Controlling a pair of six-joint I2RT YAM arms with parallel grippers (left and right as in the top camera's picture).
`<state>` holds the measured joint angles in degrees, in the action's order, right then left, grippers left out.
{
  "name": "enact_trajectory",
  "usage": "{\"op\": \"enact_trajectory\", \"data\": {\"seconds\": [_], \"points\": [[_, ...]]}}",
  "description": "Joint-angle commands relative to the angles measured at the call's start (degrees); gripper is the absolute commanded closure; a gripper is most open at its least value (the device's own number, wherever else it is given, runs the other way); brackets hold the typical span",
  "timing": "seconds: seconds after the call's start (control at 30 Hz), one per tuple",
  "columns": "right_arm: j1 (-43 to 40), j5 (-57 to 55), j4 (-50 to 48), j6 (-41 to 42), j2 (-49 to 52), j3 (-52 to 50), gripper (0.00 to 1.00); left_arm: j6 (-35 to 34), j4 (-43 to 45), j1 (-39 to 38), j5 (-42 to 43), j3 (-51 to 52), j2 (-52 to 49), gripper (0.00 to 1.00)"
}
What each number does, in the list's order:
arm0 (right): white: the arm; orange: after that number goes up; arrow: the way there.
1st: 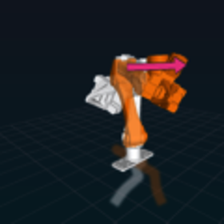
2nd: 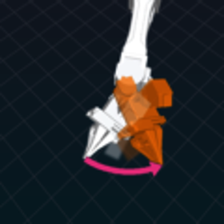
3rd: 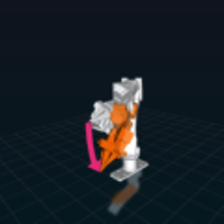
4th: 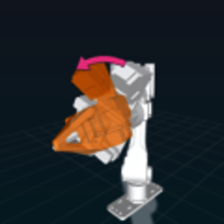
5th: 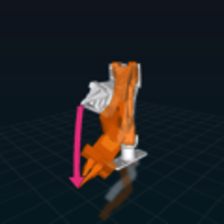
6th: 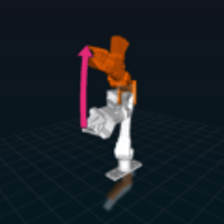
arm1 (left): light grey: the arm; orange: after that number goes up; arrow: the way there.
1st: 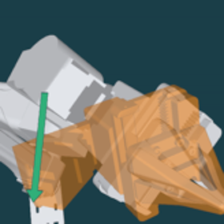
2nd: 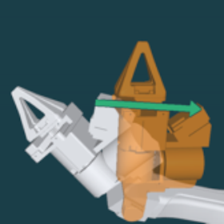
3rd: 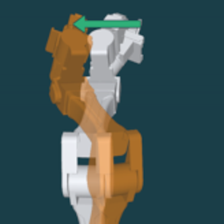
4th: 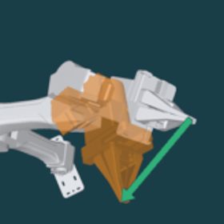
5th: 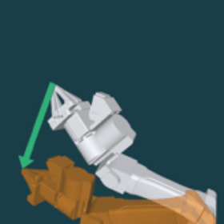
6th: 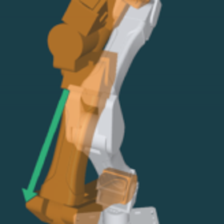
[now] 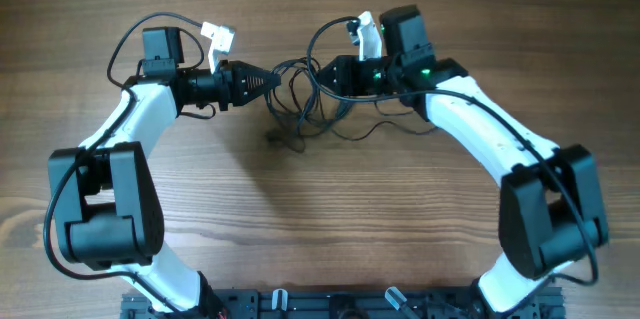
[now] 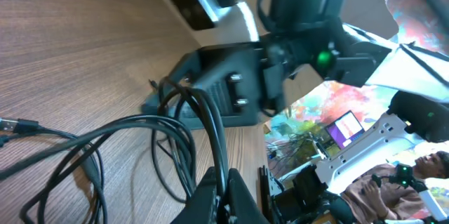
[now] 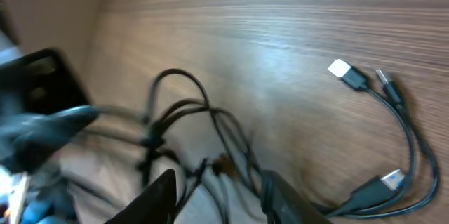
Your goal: Untangle cables
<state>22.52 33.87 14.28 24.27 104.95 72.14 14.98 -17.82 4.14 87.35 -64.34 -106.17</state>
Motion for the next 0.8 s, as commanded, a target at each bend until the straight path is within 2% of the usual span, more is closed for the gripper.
{"op": "enact_trajectory", "data": {"seconds": [0.0,0.07,0.23,0.33,0.5,0.63,0.7,0.77], "points": [[-0.04,-5.18,-1.64,2.8,2.27,-0.17,0.62,1.38,0.0,0.2,2.16,-0.04,1.44,0.96],[-0.02,-4.68,-2.86,2.86,2.27,-0.17,0.62,1.38,0.0,0.2,2.14,-0.04,1.44,0.96],[-0.02,5.01,-4.52,2.34,2.27,-0.17,0.61,1.38,0.0,0.2,1.49,-0.04,1.42,0.96],[-0.44,9.99,-1.84,-4.39,2.23,-0.17,0.61,1.31,-0.04,0.22,-0.57,-0.04,1.42,0.96],[-2.34,15.47,-0.37,-8.79,2.19,-0.15,0.61,1.33,-0.04,0.2,-1.16,-0.04,1.38,0.96],[-3.93,14.25,-1.2,-8.68,2.19,-0.15,0.58,1.33,-0.04,0.2,-1.29,-0.04,1.38,0.96],[-4.92,12.5,-3.61,-5.57,2.19,-0.15,0.57,1.33,-0.04,0.17,-1.29,-0.04,1.38,0.96],[-5.31,17.31,-8.55,-3.65,1.99,-0.15,0.57,1.33,-0.02,-0.04,-1.29,-0.04,1.38,0.96]]}}
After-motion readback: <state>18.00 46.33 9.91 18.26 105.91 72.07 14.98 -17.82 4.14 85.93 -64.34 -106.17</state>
